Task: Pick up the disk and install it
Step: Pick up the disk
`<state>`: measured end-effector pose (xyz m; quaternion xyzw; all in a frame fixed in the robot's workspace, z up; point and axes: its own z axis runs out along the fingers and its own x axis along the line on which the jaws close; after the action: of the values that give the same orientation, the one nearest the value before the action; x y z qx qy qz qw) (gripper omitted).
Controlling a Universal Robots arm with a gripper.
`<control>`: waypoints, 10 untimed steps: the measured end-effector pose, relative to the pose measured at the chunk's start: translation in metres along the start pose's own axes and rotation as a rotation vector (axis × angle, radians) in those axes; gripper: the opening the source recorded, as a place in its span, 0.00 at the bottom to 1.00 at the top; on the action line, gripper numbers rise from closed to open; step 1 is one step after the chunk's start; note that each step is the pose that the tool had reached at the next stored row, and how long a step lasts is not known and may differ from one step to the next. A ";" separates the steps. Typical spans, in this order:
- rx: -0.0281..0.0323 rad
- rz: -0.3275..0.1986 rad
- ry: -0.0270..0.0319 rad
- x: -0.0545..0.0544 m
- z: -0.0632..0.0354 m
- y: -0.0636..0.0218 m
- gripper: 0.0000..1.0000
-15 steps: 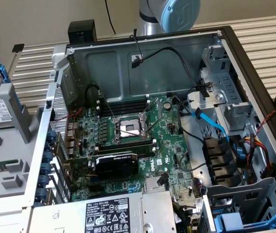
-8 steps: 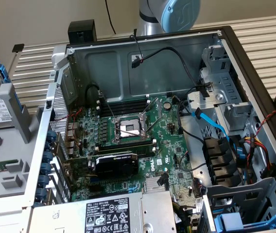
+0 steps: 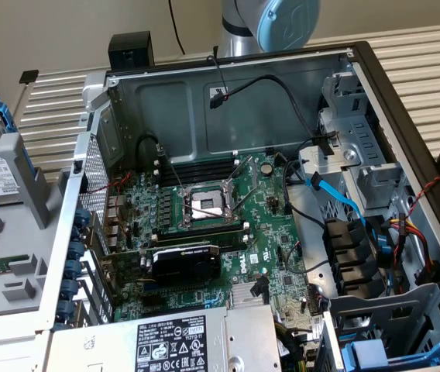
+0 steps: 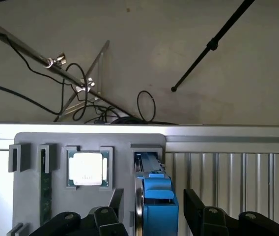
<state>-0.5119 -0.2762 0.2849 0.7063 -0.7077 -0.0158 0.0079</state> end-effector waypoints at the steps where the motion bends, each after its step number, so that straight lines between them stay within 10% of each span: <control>1: -0.0001 0.000 0.0000 0.000 0.0005 -0.0001 0.60; 10: 0.0004 0.000 -0.0001 0.000 0.0029 -0.0011 0.60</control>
<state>-0.5109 -0.2762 0.2820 0.7063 -0.7077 -0.0157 0.0077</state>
